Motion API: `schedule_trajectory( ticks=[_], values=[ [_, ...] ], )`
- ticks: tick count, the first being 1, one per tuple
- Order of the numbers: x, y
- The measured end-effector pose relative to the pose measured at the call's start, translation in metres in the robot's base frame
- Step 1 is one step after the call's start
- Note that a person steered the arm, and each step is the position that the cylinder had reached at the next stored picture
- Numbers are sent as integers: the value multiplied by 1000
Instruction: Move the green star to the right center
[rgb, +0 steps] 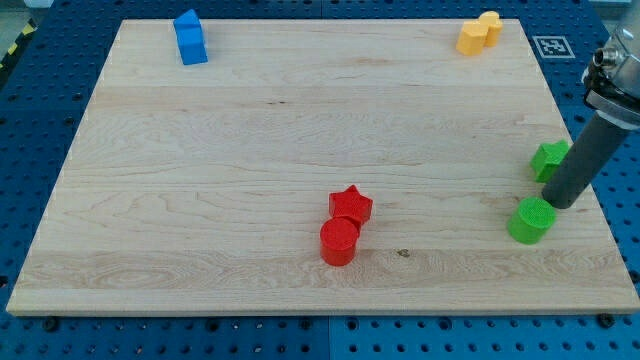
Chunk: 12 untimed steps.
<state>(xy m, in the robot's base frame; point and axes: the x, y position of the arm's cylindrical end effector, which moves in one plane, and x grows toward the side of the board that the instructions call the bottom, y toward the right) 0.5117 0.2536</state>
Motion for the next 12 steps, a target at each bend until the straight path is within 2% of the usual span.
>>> schedule_trajectory(
  ticks=[2, 3, 6, 7, 9, 11, 12],
  values=[
    [1, 43],
    [-2, 42],
    [-69, 9],
    [-74, 8],
    [-30, 18],
    [-63, -39],
    [-62, -39]
  ],
)
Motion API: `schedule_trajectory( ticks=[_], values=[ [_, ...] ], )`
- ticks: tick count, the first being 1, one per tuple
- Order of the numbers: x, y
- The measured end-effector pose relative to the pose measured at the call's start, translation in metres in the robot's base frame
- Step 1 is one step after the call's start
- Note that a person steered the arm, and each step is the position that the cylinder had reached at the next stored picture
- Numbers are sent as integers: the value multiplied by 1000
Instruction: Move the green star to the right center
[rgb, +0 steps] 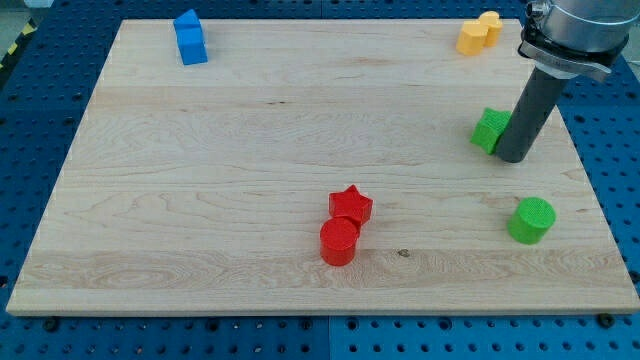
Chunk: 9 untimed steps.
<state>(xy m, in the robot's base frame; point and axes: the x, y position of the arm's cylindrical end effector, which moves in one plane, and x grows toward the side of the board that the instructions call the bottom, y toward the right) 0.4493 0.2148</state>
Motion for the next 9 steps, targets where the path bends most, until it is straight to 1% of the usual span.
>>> schedule_trajectory(
  ticks=[1, 2, 3, 4, 7, 8, 9],
  values=[
    [15, -8],
    [-3, -46],
    [-14, -62],
    [-14, -58],
    [-20, -10],
    [-20, -5],
    [-9, -5]
  ],
)
